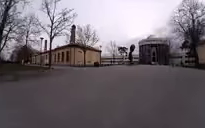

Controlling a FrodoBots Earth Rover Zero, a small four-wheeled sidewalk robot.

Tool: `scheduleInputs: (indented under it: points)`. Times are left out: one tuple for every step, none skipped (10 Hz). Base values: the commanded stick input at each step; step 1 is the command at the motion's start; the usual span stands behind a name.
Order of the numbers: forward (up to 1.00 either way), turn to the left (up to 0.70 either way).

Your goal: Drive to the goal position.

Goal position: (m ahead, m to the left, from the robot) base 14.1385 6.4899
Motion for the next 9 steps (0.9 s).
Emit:
scheduleInputs:
  points:
    - [1.0,0.0]
    - [1.0,0.0]
    - [1.0,0.0]
    - [1.0,0.0]
    - [1.0,0.0]
    - [1.0,0.0]
    - [1.0,0.0]
    - [1.0,0.0]
    - [1.0,0.0]
